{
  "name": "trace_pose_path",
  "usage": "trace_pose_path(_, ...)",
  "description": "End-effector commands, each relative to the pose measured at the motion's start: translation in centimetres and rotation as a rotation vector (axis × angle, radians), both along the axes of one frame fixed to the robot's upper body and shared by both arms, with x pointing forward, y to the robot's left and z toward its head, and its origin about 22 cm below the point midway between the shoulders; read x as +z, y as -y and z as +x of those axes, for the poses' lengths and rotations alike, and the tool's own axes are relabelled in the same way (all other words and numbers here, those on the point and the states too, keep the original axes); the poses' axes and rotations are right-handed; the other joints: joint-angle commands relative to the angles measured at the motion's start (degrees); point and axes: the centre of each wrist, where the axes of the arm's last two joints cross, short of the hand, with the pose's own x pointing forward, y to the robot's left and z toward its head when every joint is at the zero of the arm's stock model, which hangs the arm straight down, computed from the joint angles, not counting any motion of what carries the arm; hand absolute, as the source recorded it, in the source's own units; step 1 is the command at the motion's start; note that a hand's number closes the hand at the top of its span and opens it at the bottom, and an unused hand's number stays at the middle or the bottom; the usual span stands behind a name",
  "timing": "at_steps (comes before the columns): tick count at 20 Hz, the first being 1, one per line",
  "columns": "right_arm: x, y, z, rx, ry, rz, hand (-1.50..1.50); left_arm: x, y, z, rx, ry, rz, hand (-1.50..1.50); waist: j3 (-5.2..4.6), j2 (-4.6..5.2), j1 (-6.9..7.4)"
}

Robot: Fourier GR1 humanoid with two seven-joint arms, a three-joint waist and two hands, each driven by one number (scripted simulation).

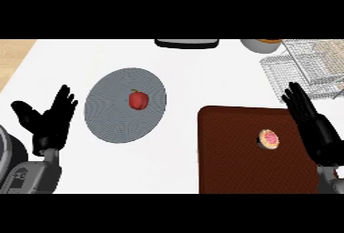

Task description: Pick the cupcake from the tray and place it in the tiered basket

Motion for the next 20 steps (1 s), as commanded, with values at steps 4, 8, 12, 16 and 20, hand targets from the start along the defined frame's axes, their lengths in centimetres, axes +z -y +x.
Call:
trace_pose_path(4,0.3,3.2,-1.0,-0.264,0.028,0.156,1.5,1.8,-1.8,-0.3,-0.057,0.131,0.314,0.0,1.19,0.89,-2.69)
trace_pose_path(8,-3.9,9.6,-5.1,-0.726,-0.241,-0.146,1.5,3.1,-2.5,-0.1,-0.082,0.151,0.386,0.0,0.45,2.74,-5.45)
trace_pose_path(12,-5.8,6.3,-6.7,-1.037,-0.205,-0.005,-1.5,1.9,-1.6,-1.4,-0.138,0.139,0.422,0.0,0.94,0.95,-2.91)
trace_pose_path(16,-0.9,3.8,-9.5,-0.985,-0.189,-0.047,-1.5,1.9,-0.5,-1.9,-0.14,0.173,0.445,0.0,0.91,0.95,-2.14)
trace_pose_path(20,2.6,5.4,-9.5,-0.765,-0.379,-0.264,-1.5,1.9,-1.0,-1.3,-0.162,0.139,0.44,0.0,0.73,1.32,-1.49)
